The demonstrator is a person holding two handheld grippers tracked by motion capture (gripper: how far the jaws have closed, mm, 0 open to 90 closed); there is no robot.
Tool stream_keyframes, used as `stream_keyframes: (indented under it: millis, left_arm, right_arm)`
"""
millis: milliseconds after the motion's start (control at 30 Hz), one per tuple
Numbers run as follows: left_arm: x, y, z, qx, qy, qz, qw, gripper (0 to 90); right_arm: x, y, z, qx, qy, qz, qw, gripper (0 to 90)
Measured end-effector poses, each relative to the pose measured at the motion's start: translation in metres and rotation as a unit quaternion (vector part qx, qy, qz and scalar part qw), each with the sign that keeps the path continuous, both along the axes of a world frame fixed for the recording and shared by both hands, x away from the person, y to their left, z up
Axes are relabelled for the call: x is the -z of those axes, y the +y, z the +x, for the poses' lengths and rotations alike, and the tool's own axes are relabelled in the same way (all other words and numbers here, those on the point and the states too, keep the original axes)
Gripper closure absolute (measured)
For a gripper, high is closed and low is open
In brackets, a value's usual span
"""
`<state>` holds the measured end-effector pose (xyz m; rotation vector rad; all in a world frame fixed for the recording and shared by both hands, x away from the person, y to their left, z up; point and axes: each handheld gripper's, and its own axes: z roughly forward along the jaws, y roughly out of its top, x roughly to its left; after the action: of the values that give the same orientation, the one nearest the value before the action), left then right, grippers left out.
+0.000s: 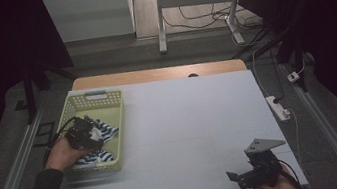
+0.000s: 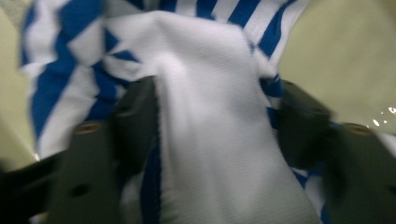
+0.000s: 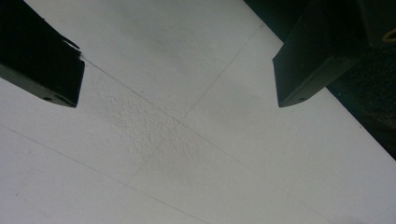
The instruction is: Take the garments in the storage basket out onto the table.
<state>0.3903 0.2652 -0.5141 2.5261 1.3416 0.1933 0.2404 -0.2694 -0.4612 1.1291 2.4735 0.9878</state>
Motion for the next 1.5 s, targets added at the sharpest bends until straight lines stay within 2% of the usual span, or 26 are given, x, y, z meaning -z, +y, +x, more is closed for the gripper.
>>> stream_keyframes:
  millis: [33, 67, 100, 200, 267, 333, 467, 633, 767, 833, 933, 1067, 1233, 1300, 1433, 1500]
  left_arm:
    - [-0.002, -0.001, -0.001, -0.005, 0.002, 0.008, 1.0000, 45.8]
    - [-0.003, -0.001, -0.001, -0.006, 0.002, 0.014, 0.9999, 56.7]
    - [-0.004, -0.001, -0.001, -0.009, 0.004, 0.019, 0.9998, 63.5]
    - [-0.004, 0.002, 0.001, -0.021, 0.009, 0.009, 0.9997, 71.5]
    - [-0.004, 0.003, 0.000, -0.025, 0.006, 0.007, 0.9996, 72.9]
    - [-0.004, 0.003, 0.000, -0.015, 0.003, 0.009, 0.9998, 73.5]
    - [-0.004, 0.008, 0.002, -0.026, 0.013, -0.014, 0.9995, 72.9]
    - [-0.007, 0.014, 0.004, -0.053, 0.031, -0.047, 0.9970, 72.5]
    - [-0.015, 0.017, 0.002, -0.049, 0.017, -0.071, 0.9961, 72.8]
    - [-0.020, 0.019, 0.002, -0.050, 0.010, -0.094, 0.9943, 73.1]
    - [-0.029, 0.020, 0.000, -0.048, -0.004, -0.114, 0.9923, 73.3]
    - [-0.042, 0.022, -0.003, -0.050, -0.033, -0.139, 0.9885, 73.7]
    - [-0.062, 0.026, -0.008, -0.052, -0.066, -0.170, 0.9819, 73.8]
    - [-0.070, 0.028, -0.010, -0.052, -0.075, -0.174, 0.9805, 73.8]
    - [-0.085, 0.029, -0.012, -0.052, -0.092, -0.192, 0.9756, 73.8]
    - [-0.094, 0.027, -0.015, -0.048, -0.112, -0.189, 0.9743, 73.7]
  right_arm:
    - [0.000, 0.000, 0.000, 0.000, 0.000, 0.000, 1.0000, 1.6]
    - [0.000, 0.000, 0.000, 0.000, 0.000, -0.001, 1.0000, 1.6]
    - [0.000, 0.000, 0.000, 0.000, 0.000, -0.001, 1.0000, 1.6]
    - [0.000, 0.000, 0.000, -0.001, 0.000, -0.001, 1.0000, 1.6]
    - [0.000, 0.000, 0.000, -0.001, 0.000, -0.001, 1.0000, 1.6]
    - [0.000, 0.000, 0.000, 0.000, 0.001, 0.000, 1.0000, 1.6]
    - [0.000, 0.000, 0.000, -0.001, 0.000, -0.001, 1.0000, 1.6]
    - [0.000, 0.000, 0.000, -0.002, 0.001, -0.001, 1.0000, 1.6]
    - [0.000, 0.000, 0.000, -0.003, 0.002, 0.000, 1.0000, 1.6]
    - [0.000, 0.000, 0.000, -0.003, 0.002, 0.000, 1.0000, 1.6]
    - [0.000, 0.000, 0.000, -0.004, 0.002, 0.000, 1.0000, 1.6]
    - [0.000, 0.000, 0.001, -0.004, 0.002, -0.001, 1.0000, 1.6]
    - [0.000, 0.000, 0.001, -0.004, 0.004, -0.001, 1.0000, 1.7]
    - [0.000, 0.001, 0.001, -0.004, 0.004, -0.001, 1.0000, 1.6]
    - [0.000, 0.001, 0.001, -0.004, 0.004, -0.002, 1.0000, 1.7]
    - [0.001, 0.001, 0.001, -0.004, 0.005, -0.002, 1.0000, 1.7]
